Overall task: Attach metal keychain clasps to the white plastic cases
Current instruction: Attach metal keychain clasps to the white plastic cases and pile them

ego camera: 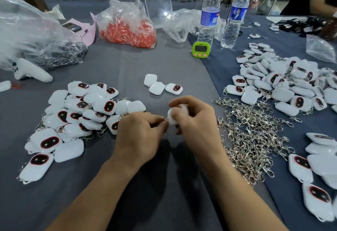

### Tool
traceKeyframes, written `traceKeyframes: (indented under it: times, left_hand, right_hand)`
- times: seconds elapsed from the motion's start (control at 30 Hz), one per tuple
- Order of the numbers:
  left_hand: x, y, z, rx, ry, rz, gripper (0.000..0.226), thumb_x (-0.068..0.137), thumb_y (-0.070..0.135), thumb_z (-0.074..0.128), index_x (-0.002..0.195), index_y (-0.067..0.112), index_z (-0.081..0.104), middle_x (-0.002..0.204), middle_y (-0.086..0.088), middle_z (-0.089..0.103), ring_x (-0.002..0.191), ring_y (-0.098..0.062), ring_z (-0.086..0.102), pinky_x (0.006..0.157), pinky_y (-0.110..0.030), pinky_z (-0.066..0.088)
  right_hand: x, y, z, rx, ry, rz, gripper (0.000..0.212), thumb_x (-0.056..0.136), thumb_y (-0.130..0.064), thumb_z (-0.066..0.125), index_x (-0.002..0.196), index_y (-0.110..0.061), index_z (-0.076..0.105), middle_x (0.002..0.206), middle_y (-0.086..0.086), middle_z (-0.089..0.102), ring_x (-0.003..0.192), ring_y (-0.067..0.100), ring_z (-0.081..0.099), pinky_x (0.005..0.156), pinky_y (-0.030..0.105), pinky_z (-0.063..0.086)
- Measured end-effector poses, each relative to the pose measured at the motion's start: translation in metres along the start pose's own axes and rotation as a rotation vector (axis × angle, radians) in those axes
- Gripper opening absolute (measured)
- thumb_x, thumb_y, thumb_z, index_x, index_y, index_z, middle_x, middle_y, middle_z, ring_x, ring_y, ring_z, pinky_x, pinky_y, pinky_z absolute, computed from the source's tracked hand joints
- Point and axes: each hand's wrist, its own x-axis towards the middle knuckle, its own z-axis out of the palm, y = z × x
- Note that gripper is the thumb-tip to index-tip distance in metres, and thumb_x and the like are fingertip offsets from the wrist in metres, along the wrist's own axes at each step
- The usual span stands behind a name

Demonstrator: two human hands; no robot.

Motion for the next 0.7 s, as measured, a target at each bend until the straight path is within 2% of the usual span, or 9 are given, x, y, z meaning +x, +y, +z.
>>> traceKeyframes:
  times: [0.1, 0.17, 0.23, 0.3, 0.37, 0.47, 0.53, 0.6, 0.7]
  left_hand:
    - [-0.004, -0.001, -0.001, 0.362, 0.077, 0.259, 0.02, 0.07, 0.016, 0.061, 0.05, 0.016, 0.058, 0.049, -0.004, 0.053, 0.051, -0.03, 0.05, 0.065, -0.034, 0.032]
    - [-0.003, -0.006, -0.003, 0.384, 0.11, 0.302, 0.019, 0.074, 0.017, 0.062, 0.055, 0.016, 0.061, 0.052, -0.003, 0.053, 0.053, -0.03, 0.049, 0.068, -0.036, 0.033]
    - [-0.004, -0.009, -0.003, 0.366, 0.117, 0.3, 0.016, 0.082, 0.021, 0.064, 0.068, 0.016, 0.072, 0.058, -0.001, 0.059, 0.059, -0.028, 0.053, 0.071, -0.036, 0.034]
    - [-0.003, -0.004, -0.001, 0.133, 0.07, 0.152, 0.014, 0.086, 0.025, 0.068, 0.076, 0.021, 0.077, 0.062, 0.005, 0.065, 0.062, -0.018, 0.058, 0.069, -0.027, 0.04]
    - [0.0, 0.002, 0.005, -0.299, -0.028, -0.105, 0.012, 0.087, 0.024, 0.074, 0.08, 0.03, 0.08, 0.067, 0.01, 0.071, 0.063, -0.004, 0.062, 0.064, -0.014, 0.045]
    - [0.003, 0.004, 0.008, -0.605, -0.131, -0.283, 0.019, 0.088, 0.02, 0.076, 0.079, 0.036, 0.082, 0.065, 0.004, 0.072, 0.059, -0.003, 0.058, 0.06, -0.016, 0.048]
    - [0.003, 0.003, 0.007, -0.552, -0.121, -0.256, 0.017, 0.085, 0.022, 0.079, 0.078, 0.036, 0.082, 0.067, 0.011, 0.073, 0.06, -0.001, 0.061, 0.06, -0.014, 0.048]
    - [0.003, 0.002, 0.005, -0.334, -0.061, -0.141, 0.007, 0.082, 0.027, 0.081, 0.079, 0.032, 0.082, 0.066, 0.013, 0.072, 0.064, -0.002, 0.065, 0.061, -0.017, 0.048]
    - [0.002, 0.0, 0.006, 0.18, -0.041, 0.182, 0.019, 0.076, 0.02, 0.067, 0.059, 0.012, 0.069, 0.054, -0.005, 0.06, 0.055, -0.027, 0.057, 0.055, -0.034, 0.042]
  right_hand:
    - [-0.014, 0.004, 0.017, -0.323, 0.01, -0.201, 0.01, 0.079, -0.02, 0.072, 0.085, -0.029, 0.071, 0.069, -0.013, 0.066, 0.056, 0.004, 0.058, 0.052, 0.01, 0.041]
    - [-0.012, 0.002, 0.02, -0.219, 0.013, -0.15, 0.01, 0.079, -0.019, 0.071, 0.084, -0.028, 0.072, 0.066, -0.012, 0.067, 0.053, 0.004, 0.059, 0.052, 0.011, 0.042]
    - [-0.004, -0.001, 0.013, 0.059, 0.014, 0.02, 0.012, 0.081, -0.013, 0.065, 0.084, -0.021, 0.074, 0.065, -0.002, 0.068, 0.048, 0.012, 0.057, 0.047, 0.02, 0.043]
    - [0.005, -0.004, 0.003, 0.362, 0.014, 0.248, 0.018, 0.087, -0.003, 0.057, 0.087, -0.012, 0.073, 0.065, 0.008, 0.067, 0.042, 0.016, 0.05, 0.04, 0.02, 0.035]
    - [0.01, -0.004, -0.004, 0.547, 0.018, 0.422, 0.021, 0.091, 0.001, 0.051, 0.093, -0.005, 0.071, 0.064, 0.009, 0.066, 0.039, 0.014, 0.047, 0.037, 0.018, 0.034]
    - [0.011, -0.003, -0.006, 0.632, 0.006, 0.486, 0.021, 0.093, 0.0, 0.051, 0.093, -0.003, 0.072, 0.064, 0.009, 0.065, 0.039, 0.013, 0.047, 0.036, 0.019, 0.035]
    - [0.012, -0.002, -0.006, 0.587, 0.004, 0.443, 0.022, 0.092, 0.0, 0.053, 0.09, -0.007, 0.073, 0.064, 0.008, 0.065, 0.039, 0.014, 0.044, 0.038, 0.019, 0.035]
    - [0.009, -0.001, -0.006, 0.449, 0.033, 0.319, 0.02, 0.088, -0.002, 0.058, 0.089, -0.012, 0.075, 0.064, 0.007, 0.065, 0.041, 0.015, 0.045, 0.041, 0.02, 0.037]
    - [-0.004, 0.007, 0.003, -0.175, 0.088, -0.124, 0.017, 0.08, -0.019, 0.068, 0.094, -0.023, 0.076, 0.068, -0.008, 0.069, 0.053, 0.007, 0.059, 0.056, 0.021, 0.049]
